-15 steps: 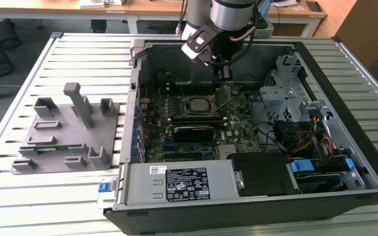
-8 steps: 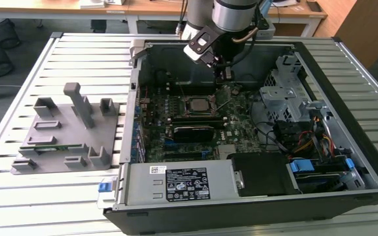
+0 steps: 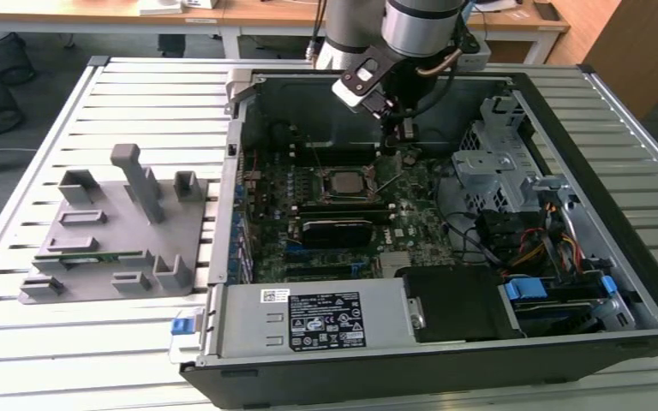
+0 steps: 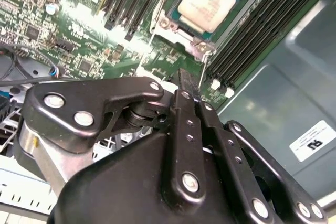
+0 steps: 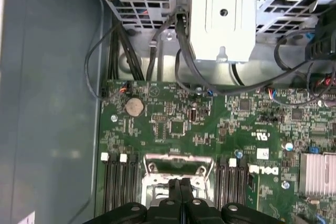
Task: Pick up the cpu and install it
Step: 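Close the cpu cover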
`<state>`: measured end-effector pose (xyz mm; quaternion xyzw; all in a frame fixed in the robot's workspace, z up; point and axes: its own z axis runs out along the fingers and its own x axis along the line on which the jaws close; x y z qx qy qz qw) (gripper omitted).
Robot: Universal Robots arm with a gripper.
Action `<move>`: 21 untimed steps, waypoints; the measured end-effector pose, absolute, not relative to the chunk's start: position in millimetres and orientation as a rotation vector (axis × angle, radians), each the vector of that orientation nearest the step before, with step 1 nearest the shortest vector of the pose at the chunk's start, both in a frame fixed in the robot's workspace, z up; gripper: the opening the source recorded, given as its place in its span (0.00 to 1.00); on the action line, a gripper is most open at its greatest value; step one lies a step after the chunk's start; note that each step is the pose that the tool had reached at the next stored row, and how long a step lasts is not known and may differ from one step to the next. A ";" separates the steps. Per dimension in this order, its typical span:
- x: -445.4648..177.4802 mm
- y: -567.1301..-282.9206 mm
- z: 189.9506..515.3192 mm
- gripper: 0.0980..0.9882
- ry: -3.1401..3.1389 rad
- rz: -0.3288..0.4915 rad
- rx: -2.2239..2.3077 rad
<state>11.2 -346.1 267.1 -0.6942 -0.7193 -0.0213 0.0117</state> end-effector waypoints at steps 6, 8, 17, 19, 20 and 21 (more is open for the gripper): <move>17.1 -347.6 265.4 0.01 -2.243 -0.066 -2.165; 18.6 -348.0 264.6 0.01 -2.243 -0.066 -2.164; 31.8 -348.1 263.2 0.01 -2.242 -0.063 -2.163; 33.3 -348.0 263.1 0.01 -2.242 -0.063 -2.163; 34.2 -348.1 263.0 0.01 -2.242 -0.063 -2.163; 35.4 -348.0 262.9 0.01 -2.242 -0.063 -2.163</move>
